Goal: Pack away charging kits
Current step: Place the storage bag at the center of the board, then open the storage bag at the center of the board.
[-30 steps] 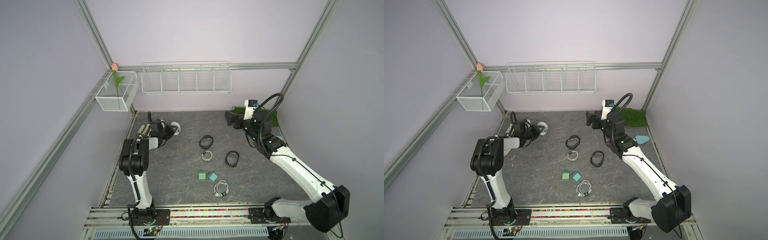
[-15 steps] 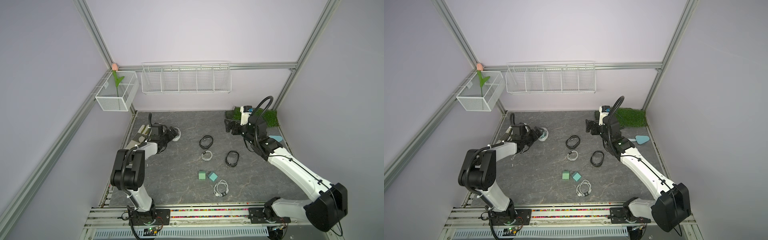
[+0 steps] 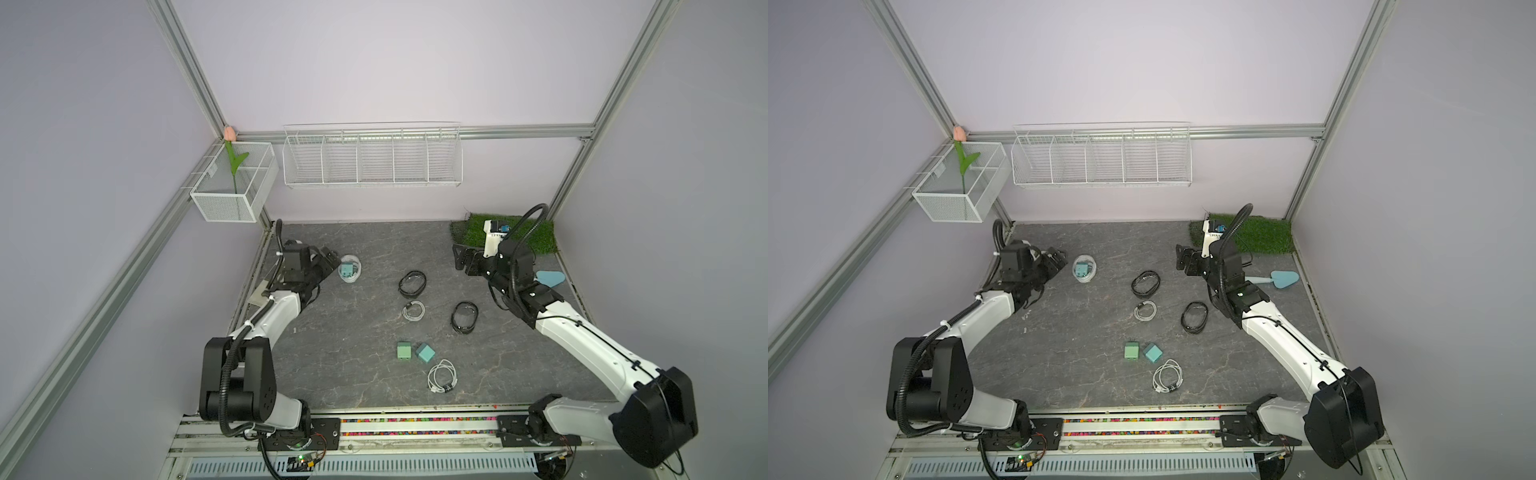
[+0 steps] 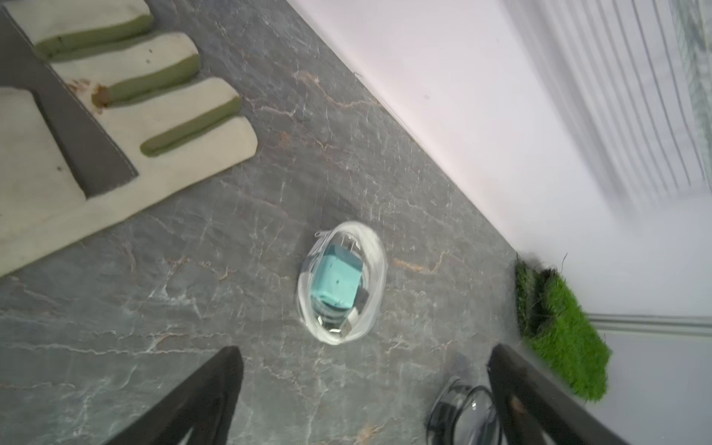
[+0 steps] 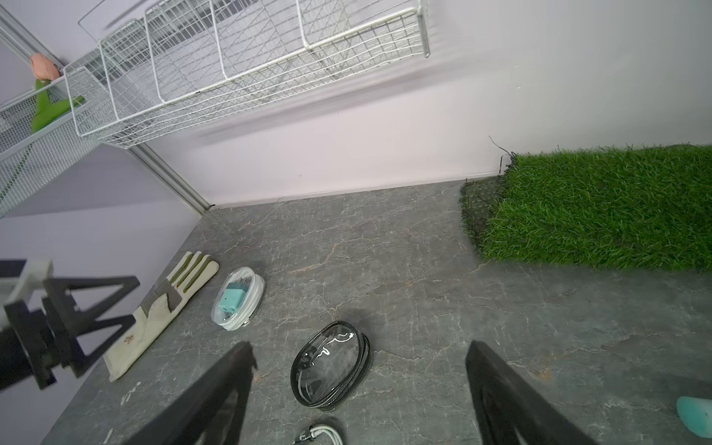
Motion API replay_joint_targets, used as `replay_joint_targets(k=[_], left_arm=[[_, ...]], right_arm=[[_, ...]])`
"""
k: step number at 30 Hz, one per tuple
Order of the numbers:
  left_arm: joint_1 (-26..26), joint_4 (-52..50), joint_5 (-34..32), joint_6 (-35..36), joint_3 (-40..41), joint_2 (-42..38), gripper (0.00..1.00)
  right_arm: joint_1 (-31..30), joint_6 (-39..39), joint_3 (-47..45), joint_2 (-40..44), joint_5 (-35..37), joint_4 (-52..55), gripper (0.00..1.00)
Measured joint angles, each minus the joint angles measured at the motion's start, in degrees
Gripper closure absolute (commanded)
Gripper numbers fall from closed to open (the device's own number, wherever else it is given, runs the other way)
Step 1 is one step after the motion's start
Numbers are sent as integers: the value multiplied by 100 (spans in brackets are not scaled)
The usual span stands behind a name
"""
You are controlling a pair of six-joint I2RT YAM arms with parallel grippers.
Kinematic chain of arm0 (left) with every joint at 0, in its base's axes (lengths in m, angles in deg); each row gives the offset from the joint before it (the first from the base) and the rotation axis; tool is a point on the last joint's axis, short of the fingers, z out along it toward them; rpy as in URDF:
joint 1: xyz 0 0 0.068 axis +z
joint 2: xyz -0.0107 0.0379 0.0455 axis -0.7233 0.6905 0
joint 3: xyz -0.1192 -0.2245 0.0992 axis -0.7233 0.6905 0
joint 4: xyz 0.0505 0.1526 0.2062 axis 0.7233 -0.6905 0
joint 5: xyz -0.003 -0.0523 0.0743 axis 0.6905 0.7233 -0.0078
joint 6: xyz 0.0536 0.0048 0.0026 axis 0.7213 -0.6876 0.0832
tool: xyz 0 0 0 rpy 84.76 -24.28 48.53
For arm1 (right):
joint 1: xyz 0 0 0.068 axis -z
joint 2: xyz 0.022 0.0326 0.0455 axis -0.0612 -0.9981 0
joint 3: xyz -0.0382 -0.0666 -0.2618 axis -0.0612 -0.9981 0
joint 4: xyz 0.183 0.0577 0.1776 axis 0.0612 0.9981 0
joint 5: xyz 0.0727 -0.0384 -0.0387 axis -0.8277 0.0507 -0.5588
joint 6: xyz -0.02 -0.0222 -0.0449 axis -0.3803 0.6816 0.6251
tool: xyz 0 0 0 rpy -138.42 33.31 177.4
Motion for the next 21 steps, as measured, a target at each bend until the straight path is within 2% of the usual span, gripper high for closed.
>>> replay_joint_targets(k=[3, 6, 9, 13, 16, 21], left_arm=[[-278, -256, -223, 260, 654, -719, 0], [-793, -686, -625, 656, 31, -997, 0], [-1598, -629, -1029, 1054, -772, -848, 0], [-2798, -706, -1228, 1558, -1746, -4, 3], [-3237, -872, -1272, 1980, -2337, 881, 1], [-3654, -1622, -1390, 2761, -3147, 2181, 3]], right_arm=[[-9, -319, 463, -138, 168, 446, 11], [-7, -503, 894, -273, 302, 767, 11], [-11, -494, 833, -190, 474, 848, 11], [76, -634, 601, -70, 831, 1344, 11], [273, -848, 468, -57, 1165, 1777, 11], [579, -1097, -114, 175, 1543, 2074, 11]])
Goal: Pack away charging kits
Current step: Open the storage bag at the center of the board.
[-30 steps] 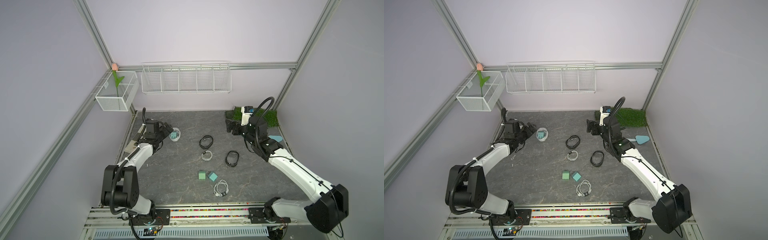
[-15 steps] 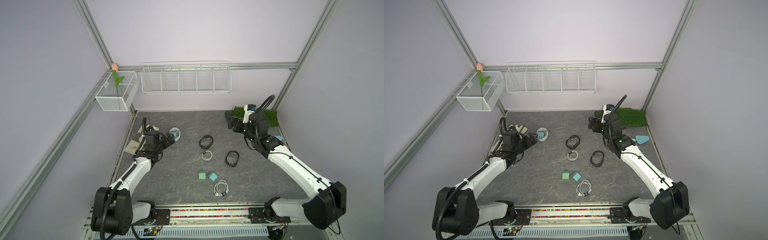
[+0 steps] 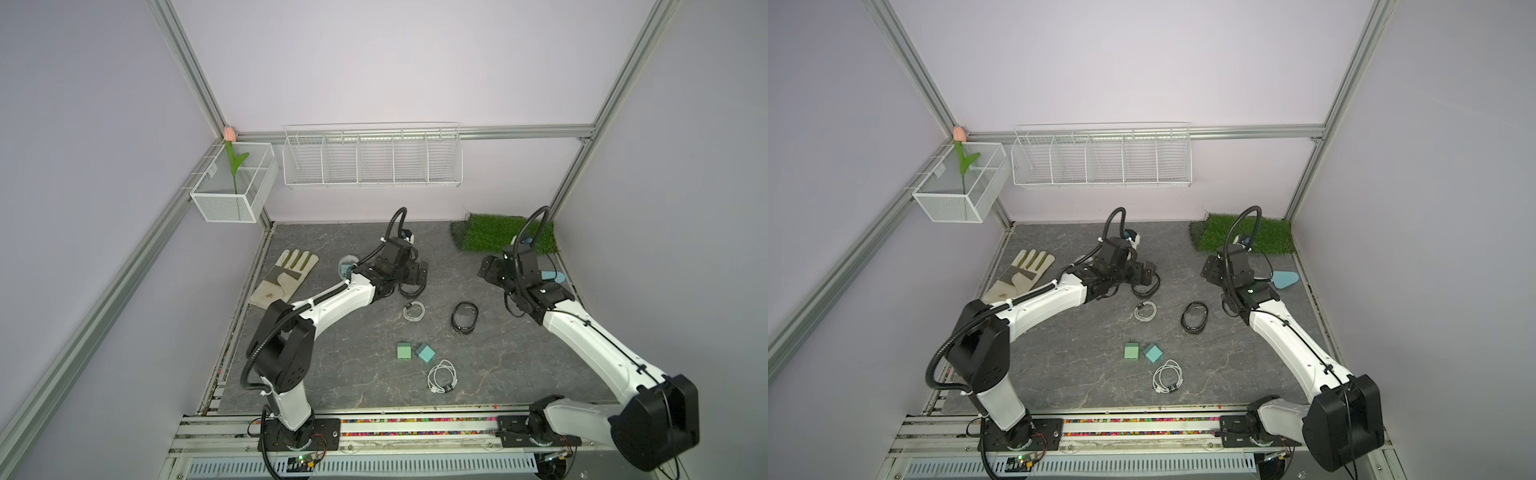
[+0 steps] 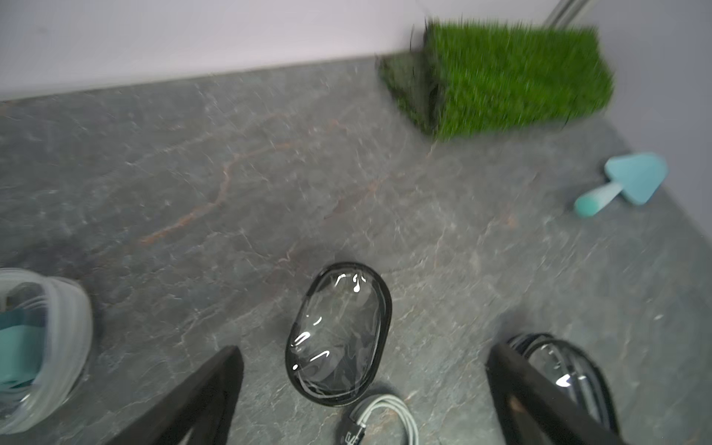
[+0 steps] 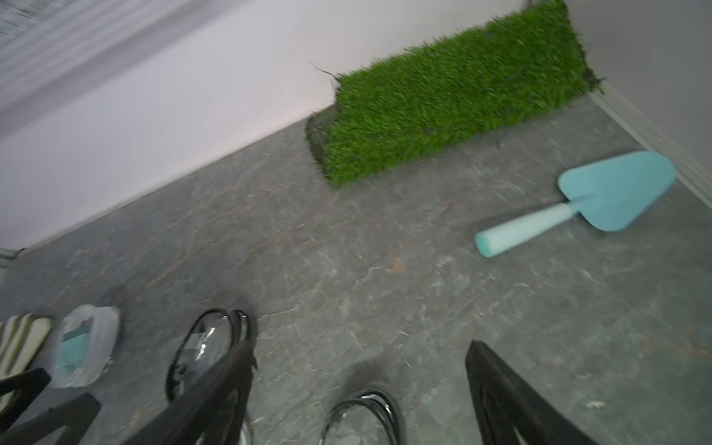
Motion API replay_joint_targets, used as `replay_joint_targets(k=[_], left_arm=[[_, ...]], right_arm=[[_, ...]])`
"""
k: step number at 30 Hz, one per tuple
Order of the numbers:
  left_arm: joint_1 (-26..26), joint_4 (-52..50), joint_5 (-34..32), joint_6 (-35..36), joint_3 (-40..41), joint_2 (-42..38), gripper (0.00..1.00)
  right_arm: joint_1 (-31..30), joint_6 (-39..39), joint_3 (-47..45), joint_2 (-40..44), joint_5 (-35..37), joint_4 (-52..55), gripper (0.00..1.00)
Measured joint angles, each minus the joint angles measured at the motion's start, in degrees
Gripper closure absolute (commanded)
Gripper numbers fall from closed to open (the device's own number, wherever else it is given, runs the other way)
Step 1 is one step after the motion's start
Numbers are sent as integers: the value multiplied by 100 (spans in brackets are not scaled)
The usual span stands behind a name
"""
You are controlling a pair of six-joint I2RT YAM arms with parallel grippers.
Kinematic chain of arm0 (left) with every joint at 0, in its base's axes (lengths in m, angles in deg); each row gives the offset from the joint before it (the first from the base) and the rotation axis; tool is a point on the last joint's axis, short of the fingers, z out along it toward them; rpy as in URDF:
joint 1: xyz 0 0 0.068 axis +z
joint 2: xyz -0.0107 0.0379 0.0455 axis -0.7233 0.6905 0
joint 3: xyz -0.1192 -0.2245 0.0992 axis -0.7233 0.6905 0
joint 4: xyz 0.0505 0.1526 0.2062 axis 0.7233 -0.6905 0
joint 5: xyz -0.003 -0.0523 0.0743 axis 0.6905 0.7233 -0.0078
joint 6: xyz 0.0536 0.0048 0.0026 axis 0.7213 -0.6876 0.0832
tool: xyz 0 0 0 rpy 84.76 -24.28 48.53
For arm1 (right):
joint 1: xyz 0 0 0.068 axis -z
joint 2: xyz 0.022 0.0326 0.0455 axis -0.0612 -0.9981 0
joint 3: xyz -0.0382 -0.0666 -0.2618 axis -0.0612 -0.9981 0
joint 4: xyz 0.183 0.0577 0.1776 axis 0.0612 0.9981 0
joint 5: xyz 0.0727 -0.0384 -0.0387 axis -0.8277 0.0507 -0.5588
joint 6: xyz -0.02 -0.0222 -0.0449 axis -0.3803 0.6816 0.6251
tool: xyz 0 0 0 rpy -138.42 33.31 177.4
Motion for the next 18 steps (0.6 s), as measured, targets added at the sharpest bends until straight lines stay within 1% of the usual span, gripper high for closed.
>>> replay_joint_targets(k=[2, 3, 5, 7, 10, 14, 16, 17, 18], left_arm=[[-85, -352, 13, 236, -306, 411, 5], [-116, -570, 13, 341, -490, 619, 8], [-155, -970, -7, 505, -850, 966, 10], [-199, -1346, -127, 605, -1231, 1292, 12], [-291, -1838, -396, 737, -1731, 1694, 14], [-470, -2186, -568, 866, -2002, 1987, 15], [-540, -2293, -562, 914, -2046, 2050, 22], [-564, -2347, -562, 942, -2061, 2065, 28], [-584, -2422, -564, 957, -2111, 2098, 35]], right_arm=[[39, -50, -151, 105, 114, 79, 11], [46, -66, -177, 131, 153, 107, 11], [72, -72, -177, 140, 201, 105, 11], [74, -72, -177, 131, 216, 105, 11], [74, -68, -170, 50, 208, 90, 11], [74, -66, -153, -109, 168, 87, 11], [74, -66, -153, -129, 160, 87, 11], [74, -66, -153, -129, 151, 87, 11], [74, -66, -153, -129, 146, 85, 11]])
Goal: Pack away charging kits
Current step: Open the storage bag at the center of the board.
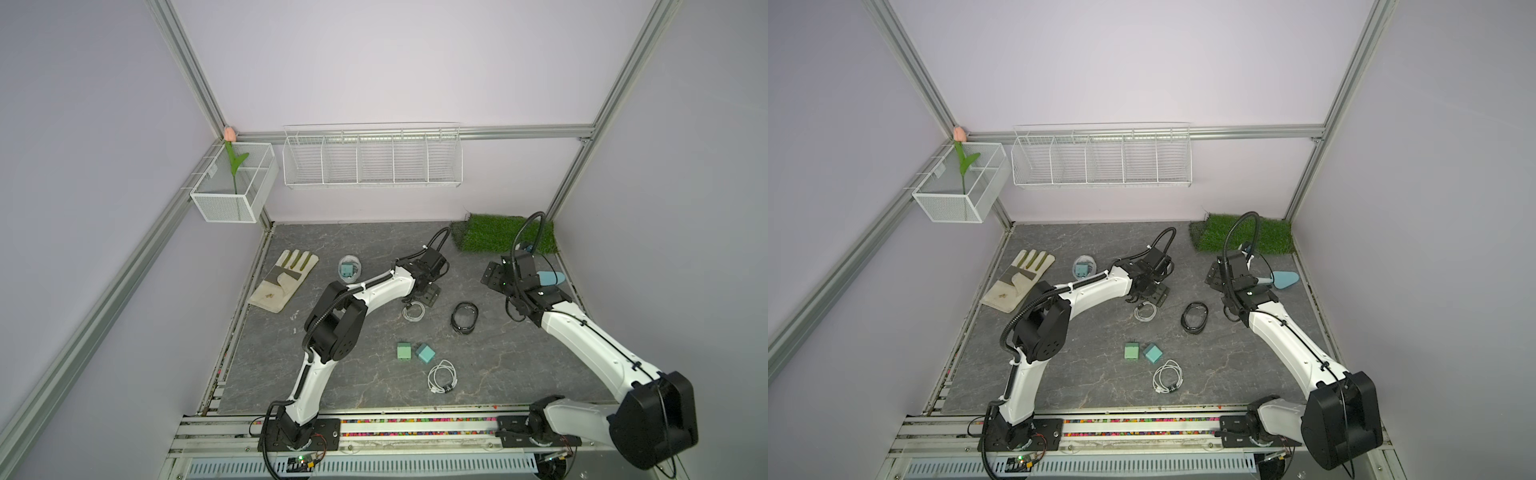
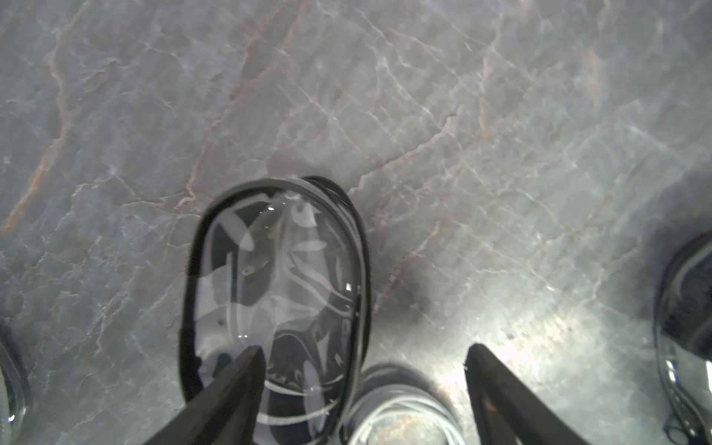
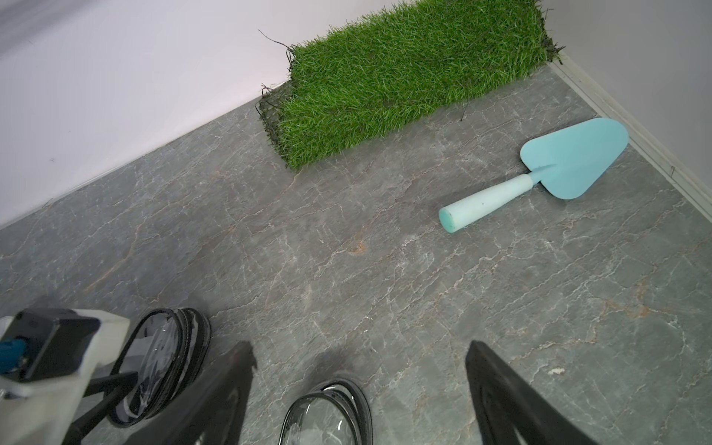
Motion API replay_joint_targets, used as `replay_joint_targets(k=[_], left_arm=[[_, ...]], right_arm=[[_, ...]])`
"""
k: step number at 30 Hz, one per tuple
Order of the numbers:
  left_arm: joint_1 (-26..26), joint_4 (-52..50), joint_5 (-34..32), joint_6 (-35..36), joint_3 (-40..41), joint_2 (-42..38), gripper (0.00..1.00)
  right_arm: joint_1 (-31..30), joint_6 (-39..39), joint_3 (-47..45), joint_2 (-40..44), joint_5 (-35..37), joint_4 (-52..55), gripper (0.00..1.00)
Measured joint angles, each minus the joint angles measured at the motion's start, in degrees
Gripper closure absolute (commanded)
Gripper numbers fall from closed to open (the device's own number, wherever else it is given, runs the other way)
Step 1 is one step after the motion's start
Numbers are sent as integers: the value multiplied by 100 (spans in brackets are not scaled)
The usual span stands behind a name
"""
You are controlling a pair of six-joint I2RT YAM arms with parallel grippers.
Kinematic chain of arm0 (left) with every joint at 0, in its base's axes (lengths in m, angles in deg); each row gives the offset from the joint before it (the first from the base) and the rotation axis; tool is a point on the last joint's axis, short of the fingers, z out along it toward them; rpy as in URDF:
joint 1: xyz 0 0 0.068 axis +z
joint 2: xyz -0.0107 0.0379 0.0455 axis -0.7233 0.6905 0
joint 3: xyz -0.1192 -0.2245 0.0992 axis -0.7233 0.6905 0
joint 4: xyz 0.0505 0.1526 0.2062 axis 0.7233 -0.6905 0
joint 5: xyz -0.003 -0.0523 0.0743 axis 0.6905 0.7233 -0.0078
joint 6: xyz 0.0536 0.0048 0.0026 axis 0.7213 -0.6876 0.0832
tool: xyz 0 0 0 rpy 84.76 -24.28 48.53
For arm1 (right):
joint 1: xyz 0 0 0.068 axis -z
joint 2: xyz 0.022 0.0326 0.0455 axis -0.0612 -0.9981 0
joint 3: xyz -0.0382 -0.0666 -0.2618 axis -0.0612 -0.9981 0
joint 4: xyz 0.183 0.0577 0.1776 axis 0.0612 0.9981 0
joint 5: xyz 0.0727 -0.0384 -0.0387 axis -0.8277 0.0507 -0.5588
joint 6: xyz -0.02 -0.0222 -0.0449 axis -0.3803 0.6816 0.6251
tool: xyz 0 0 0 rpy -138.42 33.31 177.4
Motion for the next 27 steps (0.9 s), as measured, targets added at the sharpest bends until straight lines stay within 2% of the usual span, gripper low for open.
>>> replay_joint_targets(k=[1, 3, 8, 9, 10, 12, 13, 25, 27], left_arm=[[-7, -50, -13, -22, -76, 48, 45], [-4, -138, -90, 0, -256, 177, 56], [17, -332, -299, -66, -570, 400, 75], [22, -387, -326, -85, -612, 400, 75], [22, -437, -361, -109, -667, 400, 70], [22, -485, -459, -168, -778, 400, 42], [22, -501, -509, -188, -824, 400, 36], [22, -651, -756, -236, -1069, 603, 42], [22, -673, -752, -232, -1145, 741, 51]], right_arm=[[0, 0, 0, 0, -4, 0, 11], [0, 0, 0, 0, -22, -2, 11], [0, 2, 0, -2, -118, -2, 11], [0, 2, 0, -11, -133, -2, 11], [0, 2, 0, -17, -153, -2, 11], [0, 2, 0, -33, -175, -4, 11], [0, 2, 0, -35, -188, -2, 11], [4, 2, 0, -33, -286, -46, 11], [4, 4, 0, -35, -304, -46, 11]])
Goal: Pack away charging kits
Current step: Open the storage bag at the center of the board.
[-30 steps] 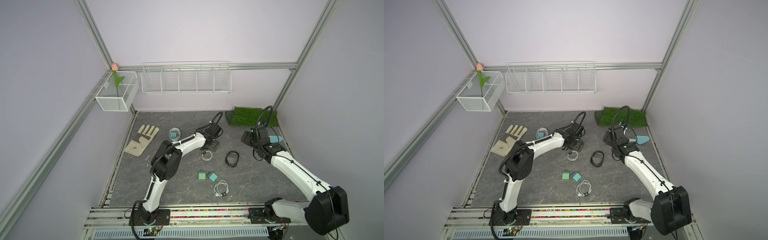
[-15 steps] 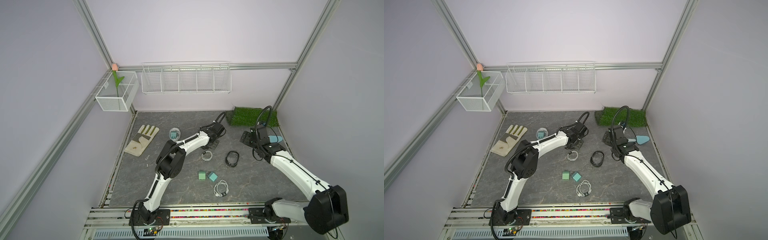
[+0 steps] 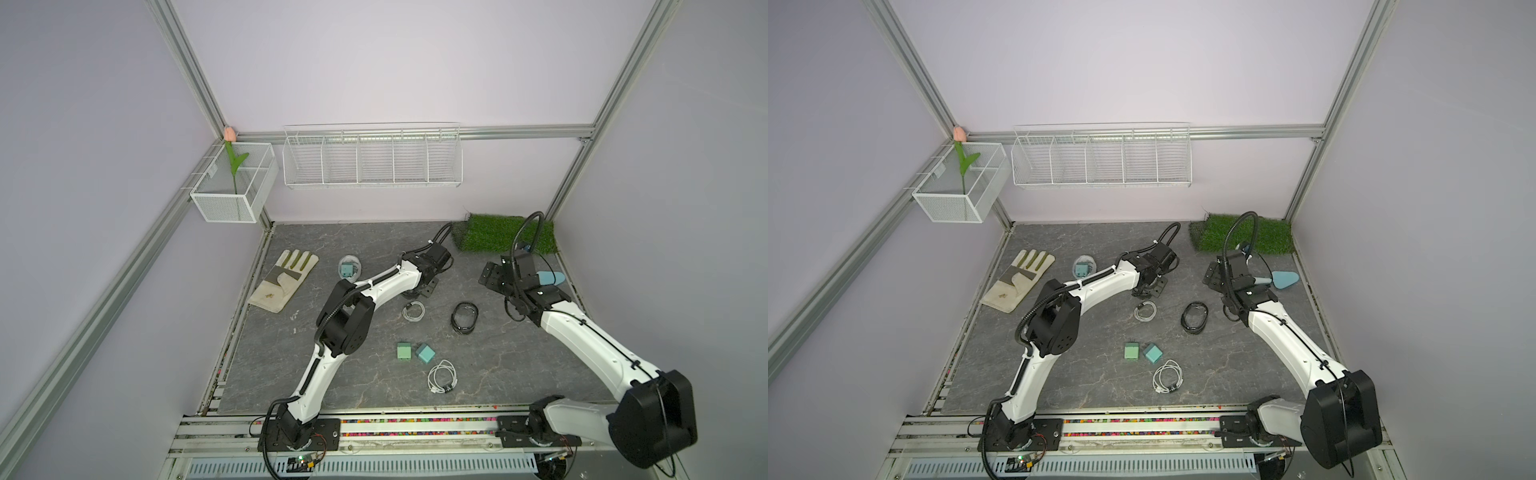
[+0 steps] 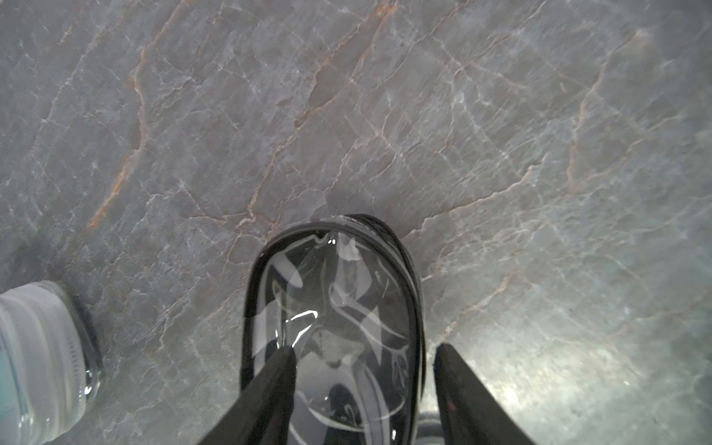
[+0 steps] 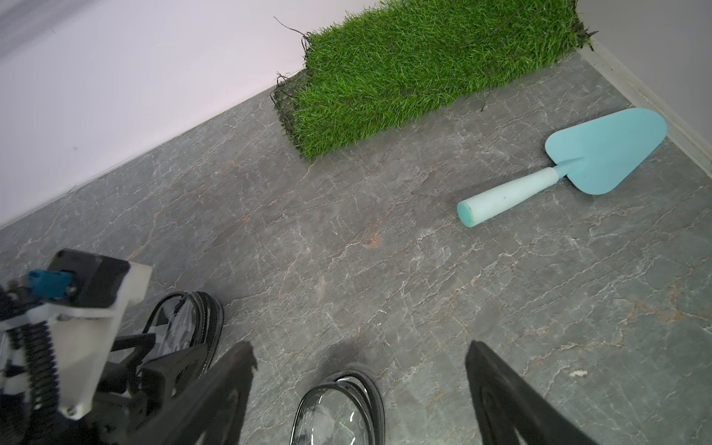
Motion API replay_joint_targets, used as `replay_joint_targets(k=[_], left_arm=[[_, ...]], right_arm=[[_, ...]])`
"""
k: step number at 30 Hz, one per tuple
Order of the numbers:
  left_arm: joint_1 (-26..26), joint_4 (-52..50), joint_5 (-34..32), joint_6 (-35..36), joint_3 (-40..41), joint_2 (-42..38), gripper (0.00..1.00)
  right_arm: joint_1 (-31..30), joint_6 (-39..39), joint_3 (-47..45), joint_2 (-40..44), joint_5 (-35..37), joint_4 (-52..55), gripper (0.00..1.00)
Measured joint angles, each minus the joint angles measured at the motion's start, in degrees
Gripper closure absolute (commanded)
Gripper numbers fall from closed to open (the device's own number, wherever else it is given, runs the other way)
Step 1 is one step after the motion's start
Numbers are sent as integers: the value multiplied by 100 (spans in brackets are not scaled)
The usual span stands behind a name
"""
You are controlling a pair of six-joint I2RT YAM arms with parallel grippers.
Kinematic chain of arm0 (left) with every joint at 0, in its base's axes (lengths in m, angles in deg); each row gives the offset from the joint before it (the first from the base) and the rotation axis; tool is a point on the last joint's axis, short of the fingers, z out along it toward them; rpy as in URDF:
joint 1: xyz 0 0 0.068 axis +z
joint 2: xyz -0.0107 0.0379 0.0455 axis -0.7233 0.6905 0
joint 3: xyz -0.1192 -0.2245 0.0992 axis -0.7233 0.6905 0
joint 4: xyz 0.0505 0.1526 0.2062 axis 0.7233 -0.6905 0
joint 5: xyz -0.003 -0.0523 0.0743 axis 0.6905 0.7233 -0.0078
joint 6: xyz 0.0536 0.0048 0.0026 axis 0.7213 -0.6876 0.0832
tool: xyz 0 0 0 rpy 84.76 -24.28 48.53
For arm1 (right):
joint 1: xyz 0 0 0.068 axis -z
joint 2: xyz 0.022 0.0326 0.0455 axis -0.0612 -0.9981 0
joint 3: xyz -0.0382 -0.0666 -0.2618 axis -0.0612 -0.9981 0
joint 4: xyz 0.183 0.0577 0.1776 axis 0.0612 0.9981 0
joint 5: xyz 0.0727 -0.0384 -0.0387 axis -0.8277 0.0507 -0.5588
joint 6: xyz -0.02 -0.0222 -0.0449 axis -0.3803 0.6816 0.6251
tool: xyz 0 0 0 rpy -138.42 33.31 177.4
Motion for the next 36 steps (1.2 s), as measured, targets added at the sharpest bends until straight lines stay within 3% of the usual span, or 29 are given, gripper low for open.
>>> replay_joint_targets(k=[4, 10, 14, 17, 23, 28, 36], left_arm=[[13, -66, -42, -2, -101, 157, 78], [83, -116, -74, -184, -162, 107, 85], [273, -105, 105, -341, 2, -129, 100], [479, -76, 221, -531, 247, -415, 100], [955, 214, 575, -852, 1255, -1169, 100], [1246, 487, 872, -1054, 2041, -1790, 100], [1484, 776, 931, -1338, 2726, -2258, 100]], right_arm=[[0, -2, 0, 0, -22, -2, 11], [-203, 85, 98, -96, 61, 2, 10], [-743, 197, 385, -391, 234, 0, 5], [-1088, 166, 439, -518, 310, -9, 0], [-1740, -170, 472, -890, 293, -142, 12], [-2361, -317, 1054, -1882, 205, -105, 19], [-2479, -409, 1681, -2968, 22, 203, 28]])
